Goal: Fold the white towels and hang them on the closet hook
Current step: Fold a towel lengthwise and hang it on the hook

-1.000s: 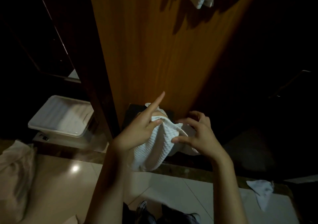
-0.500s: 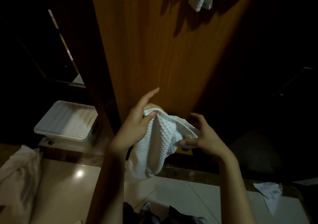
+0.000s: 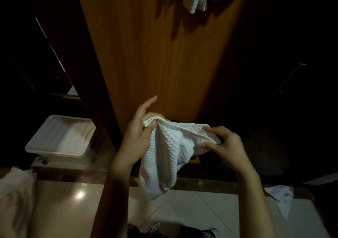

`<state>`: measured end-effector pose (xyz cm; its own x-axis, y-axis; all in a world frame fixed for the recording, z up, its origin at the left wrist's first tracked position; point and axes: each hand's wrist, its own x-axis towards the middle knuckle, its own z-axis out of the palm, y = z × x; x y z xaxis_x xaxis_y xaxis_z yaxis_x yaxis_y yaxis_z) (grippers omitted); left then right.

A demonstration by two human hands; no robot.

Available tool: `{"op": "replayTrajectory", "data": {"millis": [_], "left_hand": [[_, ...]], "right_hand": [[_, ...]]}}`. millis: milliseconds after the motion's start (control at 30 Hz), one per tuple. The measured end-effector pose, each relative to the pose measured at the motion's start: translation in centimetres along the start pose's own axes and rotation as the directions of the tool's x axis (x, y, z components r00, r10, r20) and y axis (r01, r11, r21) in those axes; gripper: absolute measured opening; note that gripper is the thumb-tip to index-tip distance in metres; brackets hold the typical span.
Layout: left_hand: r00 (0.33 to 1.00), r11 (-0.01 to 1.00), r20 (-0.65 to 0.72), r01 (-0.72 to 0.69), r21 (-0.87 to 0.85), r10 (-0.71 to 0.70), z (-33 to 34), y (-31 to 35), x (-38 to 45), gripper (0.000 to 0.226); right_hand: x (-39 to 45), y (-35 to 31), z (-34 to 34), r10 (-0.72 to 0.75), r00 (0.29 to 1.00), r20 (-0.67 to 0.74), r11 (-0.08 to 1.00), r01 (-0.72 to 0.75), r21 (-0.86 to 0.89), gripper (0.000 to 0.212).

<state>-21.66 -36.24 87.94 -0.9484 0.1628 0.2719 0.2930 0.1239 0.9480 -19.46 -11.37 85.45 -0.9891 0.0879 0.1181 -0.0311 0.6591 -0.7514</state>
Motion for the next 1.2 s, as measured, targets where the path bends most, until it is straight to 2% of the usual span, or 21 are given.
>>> {"op": "replayTrajectory", "data": {"millis": [133,233,300,367,433,467,567,633,767,900,967,1033,1100,1200], "left_hand": [[0.999,1.000,-0.038,0.006,-0.020,-0.006,0.2,-0.2,-0.8,0.058],[0.999,1.000,-0.029,0.017,-0.017,-0.017,0.2,-0.4,-1.3,0.057],[0.999,1.000,-0.039,0.011,-0.006,-0.011,0.2,-0.5,-1.6,0.058],[0.997,1.000,-0.072,-0.004,-0.008,0.003,-0.1,-0.5,-1.7,0.059],[0.995,1.000,-0.101,-0.003,-0.004,0.002,-0.4,-0.6,-1.8,0.060],[0.995,1.000,-0.103,0.010,0.006,-0.009,-0.3,-0.7,-1.9,0.060],[0.994,0.998,-0.086,0.062,0.025,-0.060,0.3,-1.0,-2.2,0.058],[0.997,0.999,-0.063,0.042,-0.009,-0.042,0.0,-1.6,-2.4,0.056],[0.996,0.988,0.092,0.017,-0.155,-0.002,-1.9,-1.7,-2.4,0.047],[0.997,0.999,0.076,0.019,-0.036,-0.016,-1.5,-1.5,-3.1,0.062],[0.991,1.000,0.127,0.029,0.009,-0.030,-1.4,-1.3,-3.3,0.057],[0.978,0.983,0.199,0.028,0.181,-0.065,-1.4,-0.8,-2.8,0.061],[0.967,0.923,0.237,-0.001,0.385,-0.097,-1.1,-0.8,-2.4,0.057],[0.974,0.843,0.161,0.049,0.535,-0.159,0.2,-0.7,-1.9,0.052]], "right_hand": [[-1.1,-0.2,-0.4,-0.024,0.986,-0.164,0.998,0.014,-0.064,0.022],[-1.7,-0.4,-1.3,-0.073,0.977,-0.200,0.990,0.046,-0.134,0.012],[-1.9,-0.8,-2.4,-0.143,0.963,-0.228,0.977,0.101,-0.188,0.013],[-2.0,-1.4,-3.2,-0.145,0.954,-0.262,0.983,0.108,-0.151,0.026],[-2.0,-1.7,-3.2,-0.106,0.961,-0.257,0.990,0.079,-0.113,0.035],[-1.9,-1.7,-3.0,-0.106,0.968,-0.227,0.986,0.073,-0.150,0.033],[-2.3,-1.6,-1.8,-0.118,0.978,-0.173,0.955,0.064,-0.288,0.014],[-2.5,-1.5,-1.2,-0.098,0.970,-0.221,0.969,0.042,-0.242,0.014],[-2.1,-1.6,-0.9,0.054,0.941,-0.334,0.998,-0.045,0.033,0.014],[-1.8,-1.7,-0.4,0.125,0.927,-0.352,0.992,-0.106,0.072,0.019],[-1.5,-1.8,-0.2,0.145,0.913,-0.382,0.989,-0.133,0.058,0.021],[-1.3,-2.0,0.1,0.155,0.892,-0.425,0.988,-0.152,0.040,0.022],[-1.2,-2.3,0.4,0.168,0.867,-0.469,0.985,-0.170,0.038,0.020],[-1.3,-2.7,1.0,0.217,0.850,-0.480,0.975,-0.213,0.065,0.014]]}}
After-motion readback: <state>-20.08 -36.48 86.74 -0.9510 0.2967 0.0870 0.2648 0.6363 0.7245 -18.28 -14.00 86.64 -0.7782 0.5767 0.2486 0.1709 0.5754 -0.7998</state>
